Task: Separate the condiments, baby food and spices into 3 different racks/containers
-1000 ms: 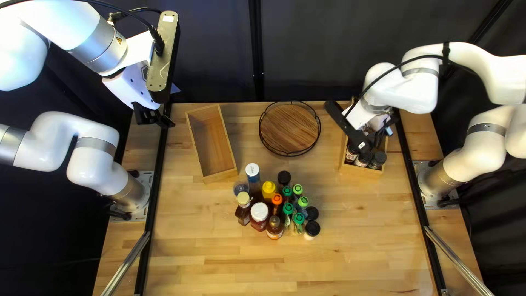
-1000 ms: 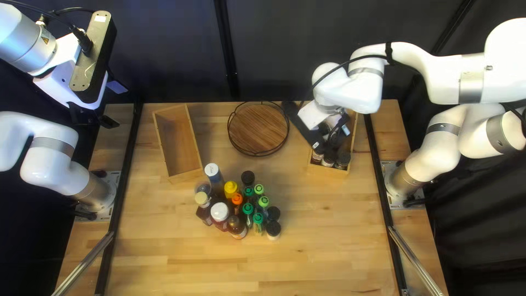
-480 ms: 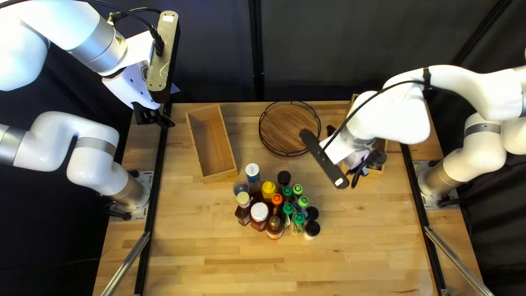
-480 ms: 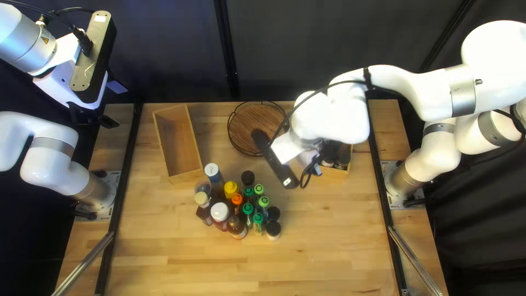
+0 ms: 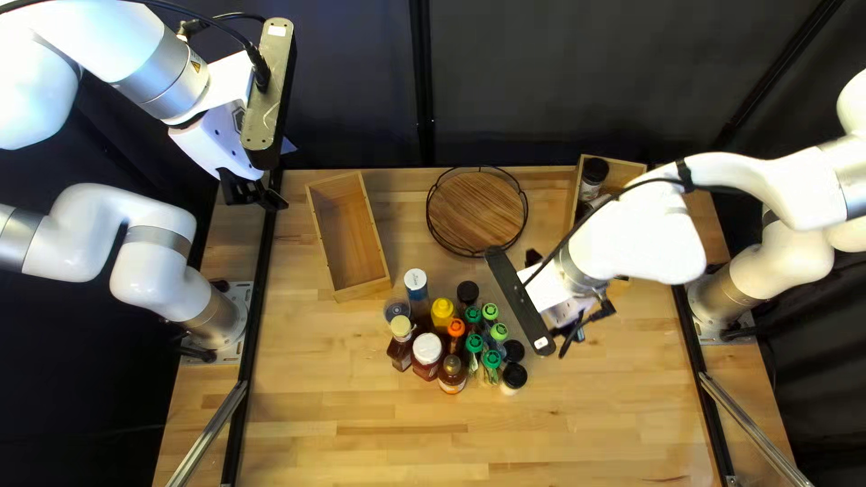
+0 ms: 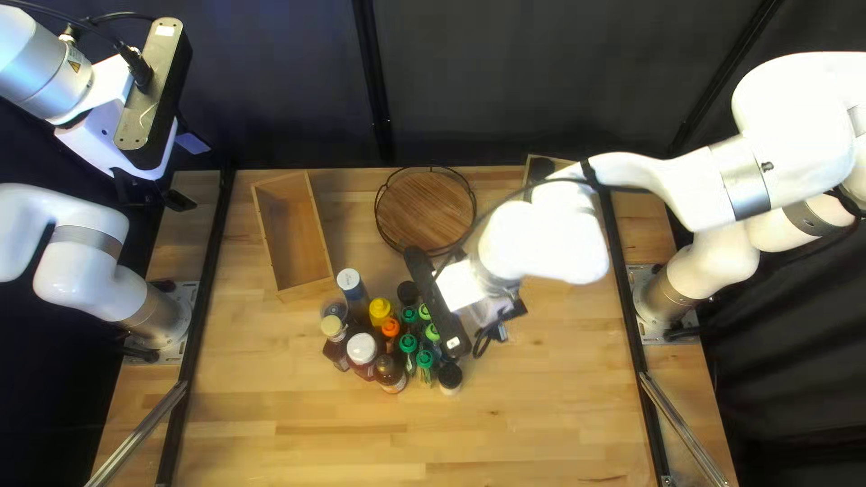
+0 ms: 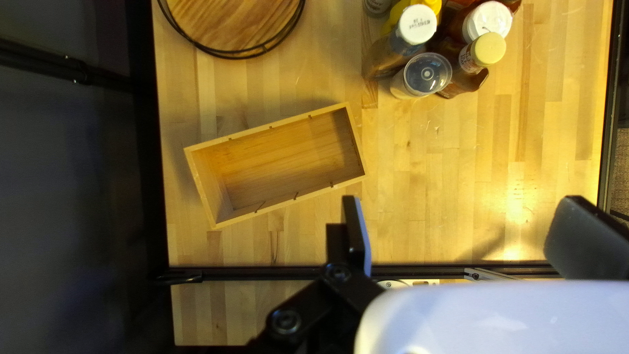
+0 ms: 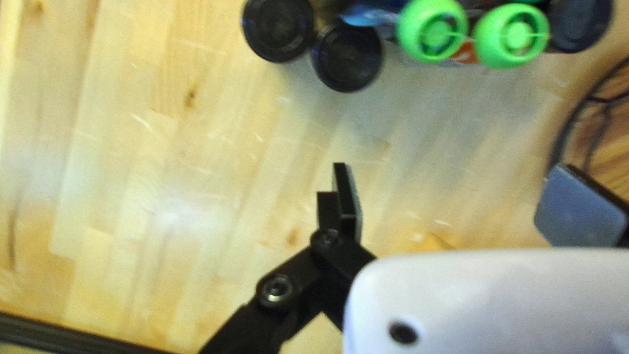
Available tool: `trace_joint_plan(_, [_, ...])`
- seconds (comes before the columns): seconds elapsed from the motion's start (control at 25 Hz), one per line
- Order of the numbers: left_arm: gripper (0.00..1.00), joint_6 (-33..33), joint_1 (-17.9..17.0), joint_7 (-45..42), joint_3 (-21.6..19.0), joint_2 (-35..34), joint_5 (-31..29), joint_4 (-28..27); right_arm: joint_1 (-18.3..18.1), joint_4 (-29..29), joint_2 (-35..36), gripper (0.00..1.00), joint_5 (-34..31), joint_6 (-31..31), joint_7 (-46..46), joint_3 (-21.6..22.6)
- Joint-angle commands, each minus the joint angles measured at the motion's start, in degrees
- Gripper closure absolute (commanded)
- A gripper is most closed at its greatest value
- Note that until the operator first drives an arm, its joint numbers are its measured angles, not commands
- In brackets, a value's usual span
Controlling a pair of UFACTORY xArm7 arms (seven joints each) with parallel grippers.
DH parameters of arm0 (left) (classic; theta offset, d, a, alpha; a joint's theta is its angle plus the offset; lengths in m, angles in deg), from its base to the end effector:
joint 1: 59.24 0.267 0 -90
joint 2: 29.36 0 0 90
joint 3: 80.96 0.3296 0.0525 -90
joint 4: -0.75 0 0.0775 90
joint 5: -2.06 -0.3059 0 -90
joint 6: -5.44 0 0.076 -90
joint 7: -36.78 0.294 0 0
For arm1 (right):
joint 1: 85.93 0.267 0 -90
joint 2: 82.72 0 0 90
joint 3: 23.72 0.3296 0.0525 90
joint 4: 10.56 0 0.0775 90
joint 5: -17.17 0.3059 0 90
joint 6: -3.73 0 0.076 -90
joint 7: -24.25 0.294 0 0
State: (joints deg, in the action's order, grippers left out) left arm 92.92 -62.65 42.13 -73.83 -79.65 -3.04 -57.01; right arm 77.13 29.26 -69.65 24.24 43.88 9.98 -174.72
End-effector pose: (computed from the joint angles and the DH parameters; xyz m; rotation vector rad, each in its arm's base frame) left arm 0.2207 0.0465 0.4349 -3.0780 0.0677 -0.5501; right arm 0.3954 0.0885 0.1953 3.0468 0.5746 0.3081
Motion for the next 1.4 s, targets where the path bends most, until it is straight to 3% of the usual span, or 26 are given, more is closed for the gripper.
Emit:
trace_joint_plan(0.04, [0.00, 0.00, 0.00, 0.00, 0.00, 0.00, 0.00, 0.00, 1.16, -2.90, -0.66, 0.00, 0.33, -5.37, 5.42, 2.91])
trace_joint_plan(0.28, [0.00, 0.00, 0.00, 0.00, 0.00, 0.00, 0.00, 0.00, 0.87, -4.20, -3.14, 0.00, -3.57, -11.81, 19.28, 8.94])
trace_joint_plan(0.48, [0.00, 0.00, 0.00, 0.00, 0.00, 0.00, 0.00, 0.00, -0.54, -1.97, -7.79, 0.00, -12.73, -12.97, 36.99, 13.63])
trace_joint_plan(0.64, [0.00, 0.00, 0.00, 0.00, 0.00, 0.00, 0.00, 0.00, -0.06, -0.08, -12.11, 0.00, -20.75, -12.28, 46.97, 14.10])
trace_joint_plan(0.76, [0.00, 0.00, 0.00, 0.00, 0.00, 0.00, 0.00, 0.00, -0.59, -2.37, -11.19, 0.00, -20.61, -12.93, 45.52, 13.55])
trace_joint_plan(1.0, [0.00, 0.00, 0.00, 0.00, 0.00, 0.00, 0.00, 0.00, -2.66, -7.81, -9.67, 0.00, -18.72, -17.00, 33.64, 9.80])
trace_joint_plan(1.4, [0.00, 0.00, 0.00, 0.00, 0.00, 0.00, 0.00, 0.00, -5.50, -9.82, -10.65, 0.00, -28.72, -24.60, 33.78, 8.19])
